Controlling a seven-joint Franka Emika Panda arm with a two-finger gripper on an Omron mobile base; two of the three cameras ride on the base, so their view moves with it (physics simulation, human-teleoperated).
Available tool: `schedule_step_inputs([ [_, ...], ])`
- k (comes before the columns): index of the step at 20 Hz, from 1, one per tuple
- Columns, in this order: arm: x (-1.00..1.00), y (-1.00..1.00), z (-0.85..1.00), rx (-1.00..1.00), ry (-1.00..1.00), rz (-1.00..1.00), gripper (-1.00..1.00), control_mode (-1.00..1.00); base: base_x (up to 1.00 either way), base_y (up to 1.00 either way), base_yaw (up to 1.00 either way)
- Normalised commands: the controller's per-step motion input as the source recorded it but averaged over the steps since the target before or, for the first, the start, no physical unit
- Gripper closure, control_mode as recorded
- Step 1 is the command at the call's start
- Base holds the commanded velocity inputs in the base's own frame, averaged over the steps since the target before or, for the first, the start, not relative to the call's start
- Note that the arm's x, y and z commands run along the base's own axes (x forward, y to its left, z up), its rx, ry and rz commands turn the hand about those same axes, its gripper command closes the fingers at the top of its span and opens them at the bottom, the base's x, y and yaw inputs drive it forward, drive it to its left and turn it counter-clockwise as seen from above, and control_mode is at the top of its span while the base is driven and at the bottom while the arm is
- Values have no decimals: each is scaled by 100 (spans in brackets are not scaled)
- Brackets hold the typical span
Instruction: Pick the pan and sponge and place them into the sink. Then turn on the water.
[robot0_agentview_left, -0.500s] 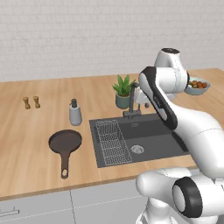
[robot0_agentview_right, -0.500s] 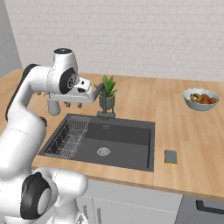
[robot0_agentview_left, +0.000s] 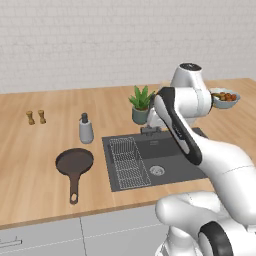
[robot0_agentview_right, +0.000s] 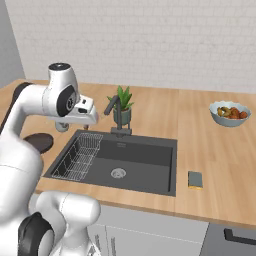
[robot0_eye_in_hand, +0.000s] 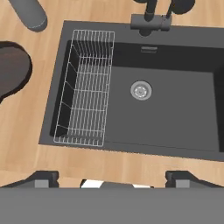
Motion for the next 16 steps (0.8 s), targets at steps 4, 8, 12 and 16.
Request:
schedule_step_inputs([
  [4,-24,64,-43,0,-1,0,-100,-100,0,0,0],
  [8,0,56,-44,0,0,0,-100,-100,0,0,0],
  [12,0,75,-28,-2,-1,-3,-100,-100,0,0,0],
  [16,0,88,-26,-7,-1,-5,-100,-100,0,0,0],
])
